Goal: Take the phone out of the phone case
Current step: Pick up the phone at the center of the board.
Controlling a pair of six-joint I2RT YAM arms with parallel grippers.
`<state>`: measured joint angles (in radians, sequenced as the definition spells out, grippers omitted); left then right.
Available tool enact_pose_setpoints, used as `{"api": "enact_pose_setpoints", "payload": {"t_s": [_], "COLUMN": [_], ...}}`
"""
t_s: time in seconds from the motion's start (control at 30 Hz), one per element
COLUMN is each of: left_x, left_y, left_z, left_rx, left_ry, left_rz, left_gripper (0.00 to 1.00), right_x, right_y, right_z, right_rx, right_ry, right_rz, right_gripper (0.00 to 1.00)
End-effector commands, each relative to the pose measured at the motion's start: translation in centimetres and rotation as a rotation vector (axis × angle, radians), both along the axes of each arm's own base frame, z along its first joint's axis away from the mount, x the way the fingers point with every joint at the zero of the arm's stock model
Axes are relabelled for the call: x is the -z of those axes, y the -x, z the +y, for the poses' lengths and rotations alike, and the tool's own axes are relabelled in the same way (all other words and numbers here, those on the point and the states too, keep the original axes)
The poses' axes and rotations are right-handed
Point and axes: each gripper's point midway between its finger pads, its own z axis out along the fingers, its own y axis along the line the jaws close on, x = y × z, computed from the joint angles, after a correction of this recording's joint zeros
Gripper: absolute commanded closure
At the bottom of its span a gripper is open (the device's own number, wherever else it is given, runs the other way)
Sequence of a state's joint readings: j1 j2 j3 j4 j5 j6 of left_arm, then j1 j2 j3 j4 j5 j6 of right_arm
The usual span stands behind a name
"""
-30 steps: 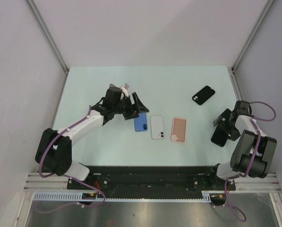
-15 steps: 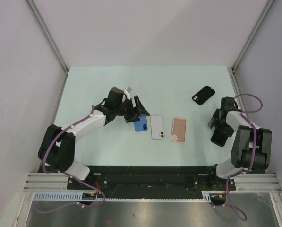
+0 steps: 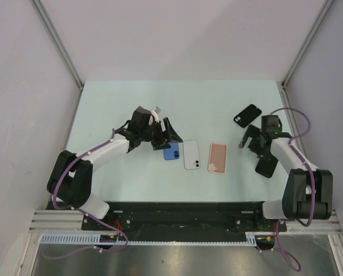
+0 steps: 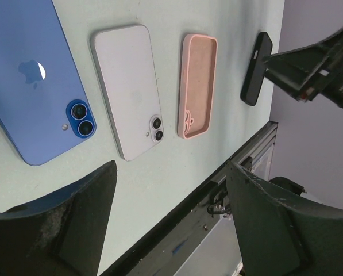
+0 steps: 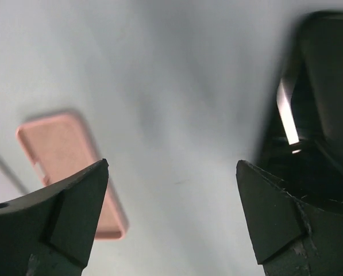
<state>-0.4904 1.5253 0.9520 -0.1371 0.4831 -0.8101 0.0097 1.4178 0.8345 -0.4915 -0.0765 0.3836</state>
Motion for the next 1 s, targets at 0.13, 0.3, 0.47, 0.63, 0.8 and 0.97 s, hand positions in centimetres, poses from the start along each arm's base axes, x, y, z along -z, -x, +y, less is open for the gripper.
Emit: {"api": "enact_pose_setpoints", "payload": {"t_s": [0.13,0.3,0.47,0.63,0.8,0.97], "left_x": [-0.7,-0.9,-0.9,-1.0,-1.1,-1.5], "left_y": [0.1,0.0,0.0,-0.2,-0.3,-0.3], "left_z": [-0.6,-0.8,-0.5,-0.7,-0.8,-0.6], "left_rx": [0.038,0.043,0.030,0.030,0.030,0.032], "left_ry": [0.031,0.043,0.028,0.029,0.030,0.021], "left_rz": [-0.035,-0.034,-0.040,-0.036,-0.034,-0.047], "left_gripper": [0.20,0.20,0.20,0.20,0.20,0.20], "right_x": [-1.3,3.3,5.9,6.4,5.8,5.9], "right_y": [3.5,4.2,3.9,3.5,3.5,3.8], "right_z": [-11.6,-10.9,-9.0,-8.0,-8.1,-7.2], "right_rx": [0.443,0.479,0.413,0.370,0.355,0.271], "right_ry": [0.139,-0.019,-0.052,0.005,0.074,0.125], "right_rz": [0.007,0.085,0.142,0.155,0.160,0.201], "right_gripper": [0.00,0.01,0.00,0.00,0.14,0.07]}}
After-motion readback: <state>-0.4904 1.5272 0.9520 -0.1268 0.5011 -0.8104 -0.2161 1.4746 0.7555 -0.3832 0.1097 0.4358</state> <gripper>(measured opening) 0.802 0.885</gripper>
